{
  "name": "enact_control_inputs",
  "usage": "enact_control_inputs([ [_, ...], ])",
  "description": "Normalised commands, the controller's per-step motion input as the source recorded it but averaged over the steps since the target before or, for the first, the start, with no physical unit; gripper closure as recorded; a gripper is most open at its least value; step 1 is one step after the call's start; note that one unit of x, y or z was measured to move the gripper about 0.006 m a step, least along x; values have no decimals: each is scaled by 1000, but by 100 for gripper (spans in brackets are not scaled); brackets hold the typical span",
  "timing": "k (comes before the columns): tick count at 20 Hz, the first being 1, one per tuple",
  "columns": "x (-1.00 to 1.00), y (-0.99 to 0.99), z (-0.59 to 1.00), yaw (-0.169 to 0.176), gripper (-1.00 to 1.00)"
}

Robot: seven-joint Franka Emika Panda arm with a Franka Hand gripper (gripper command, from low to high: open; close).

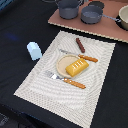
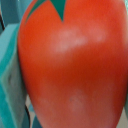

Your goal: Interact with the objects in diverse but meaningful ways.

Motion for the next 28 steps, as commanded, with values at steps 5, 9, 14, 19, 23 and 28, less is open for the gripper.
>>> enact_control_inputs([
  [5,856,548,0,0,100],
  [9,704,536,0,0,100],
  [14,402,625,0,0,100],
  [19,423,578,1,0,-100],
  [23,445,574,238,0,-100],
  [28,511,605,755,-12,-100],
])
